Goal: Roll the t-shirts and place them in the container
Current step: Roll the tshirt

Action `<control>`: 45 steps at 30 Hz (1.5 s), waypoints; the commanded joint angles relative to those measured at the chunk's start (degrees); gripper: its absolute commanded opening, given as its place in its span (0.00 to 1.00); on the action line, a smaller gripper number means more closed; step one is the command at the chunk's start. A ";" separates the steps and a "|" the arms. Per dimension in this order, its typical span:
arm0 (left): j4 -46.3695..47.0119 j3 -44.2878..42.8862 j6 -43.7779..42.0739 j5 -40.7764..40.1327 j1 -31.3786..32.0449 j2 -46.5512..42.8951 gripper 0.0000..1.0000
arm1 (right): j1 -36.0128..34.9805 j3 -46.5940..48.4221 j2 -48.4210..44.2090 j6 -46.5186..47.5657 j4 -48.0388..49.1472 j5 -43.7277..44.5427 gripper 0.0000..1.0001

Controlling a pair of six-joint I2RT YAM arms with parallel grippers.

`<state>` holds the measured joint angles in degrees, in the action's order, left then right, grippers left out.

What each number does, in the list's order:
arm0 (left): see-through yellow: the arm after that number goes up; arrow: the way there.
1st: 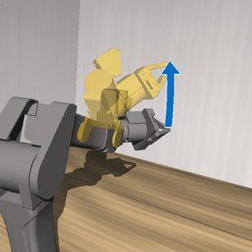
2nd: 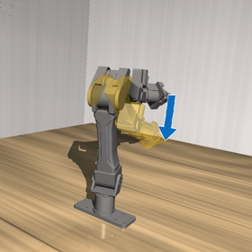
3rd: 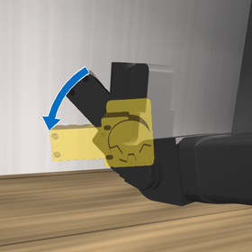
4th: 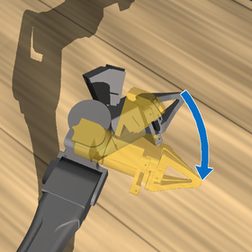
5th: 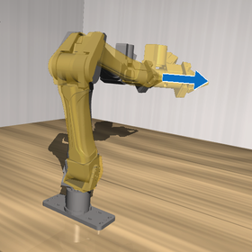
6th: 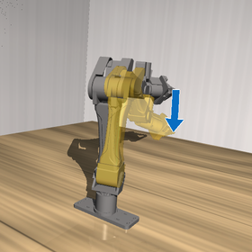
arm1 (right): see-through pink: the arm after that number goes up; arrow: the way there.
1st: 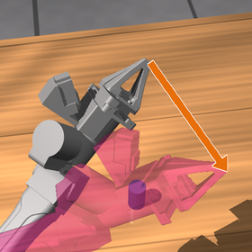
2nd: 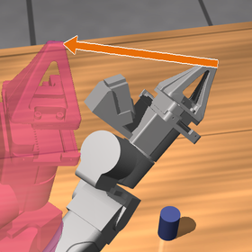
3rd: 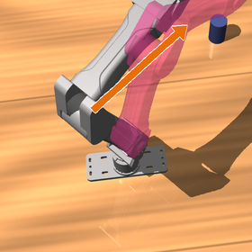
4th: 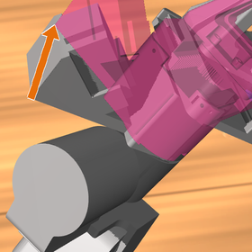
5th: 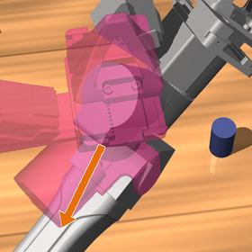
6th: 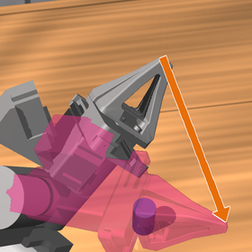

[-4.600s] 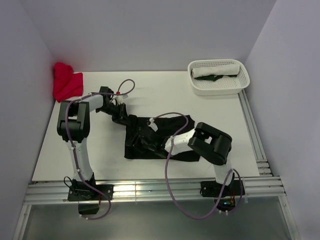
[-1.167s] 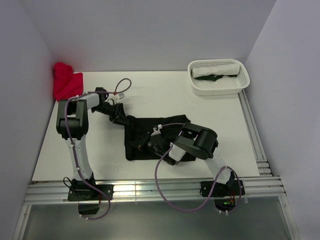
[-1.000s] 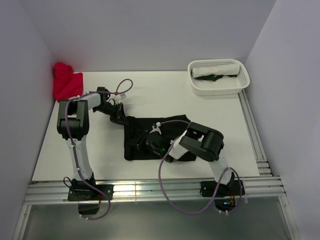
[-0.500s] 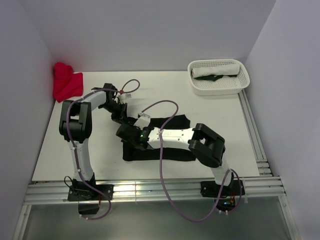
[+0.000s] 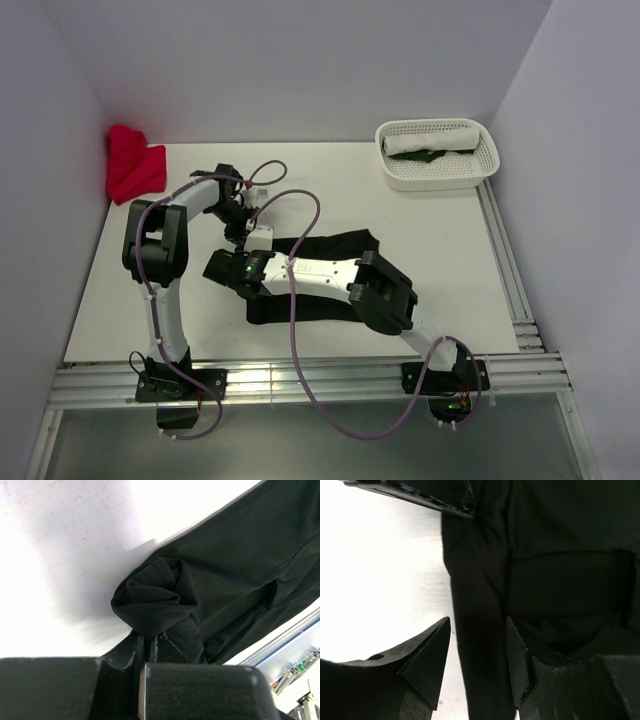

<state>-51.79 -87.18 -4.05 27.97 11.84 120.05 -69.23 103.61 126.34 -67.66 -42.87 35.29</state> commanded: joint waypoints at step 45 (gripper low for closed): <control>-12.81 -18.48 -7.71 14.65 -4.80 -0.87 0.70 | 6.20 -38.90 -12.96 -0.71 54.58 -24.55 0.11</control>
<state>-61.14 -104.79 -8.38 36.10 9.37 121.62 -65.12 71.64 115.00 -66.65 -6.57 20.91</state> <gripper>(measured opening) 0.695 0.229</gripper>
